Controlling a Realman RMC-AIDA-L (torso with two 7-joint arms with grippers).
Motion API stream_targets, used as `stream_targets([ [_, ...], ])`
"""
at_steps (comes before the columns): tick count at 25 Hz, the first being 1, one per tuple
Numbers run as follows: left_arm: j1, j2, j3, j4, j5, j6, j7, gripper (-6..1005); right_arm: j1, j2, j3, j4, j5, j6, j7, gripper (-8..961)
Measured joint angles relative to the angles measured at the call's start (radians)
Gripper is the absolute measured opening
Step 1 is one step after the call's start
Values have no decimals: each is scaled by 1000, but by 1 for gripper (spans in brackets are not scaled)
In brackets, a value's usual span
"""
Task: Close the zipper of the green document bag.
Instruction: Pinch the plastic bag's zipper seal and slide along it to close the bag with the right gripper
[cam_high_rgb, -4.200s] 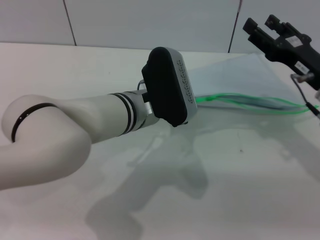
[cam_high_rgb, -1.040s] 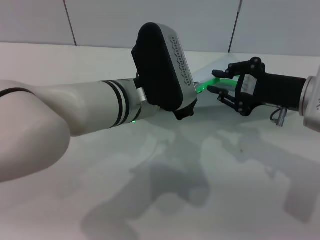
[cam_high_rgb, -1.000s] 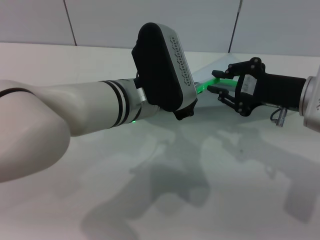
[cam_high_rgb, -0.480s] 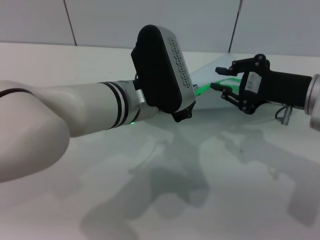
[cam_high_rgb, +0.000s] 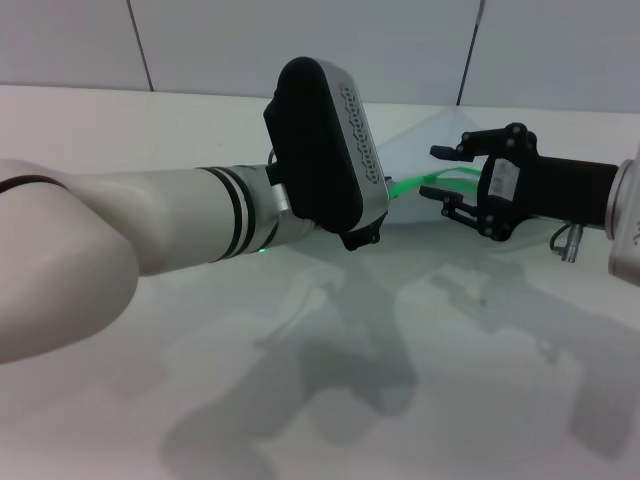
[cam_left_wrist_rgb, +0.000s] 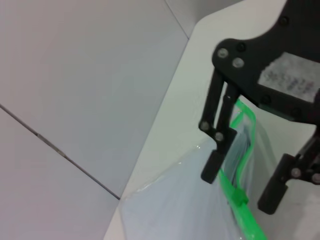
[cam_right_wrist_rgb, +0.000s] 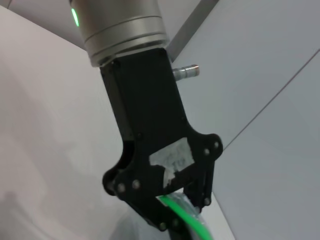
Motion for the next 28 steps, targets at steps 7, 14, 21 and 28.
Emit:
stream_targets([
  [7, -2, 0, 0, 2, -2, 4, 1, 92, -18, 0, -49, -46, -22, 46, 0, 390],
  [14, -2, 0, 0, 3, -2, 4, 1, 94, -20, 0, -142, -49, -23, 133, 0, 383],
  [21, -2, 0, 0, 3, -2, 5, 1, 97, -20, 0, -146, -52, -17, 141, 15, 377],
  [28, -2, 0, 0, 2, 2, 5, 0, 99, -23, -1, -142, -54, -21, 145, 29, 367],
])
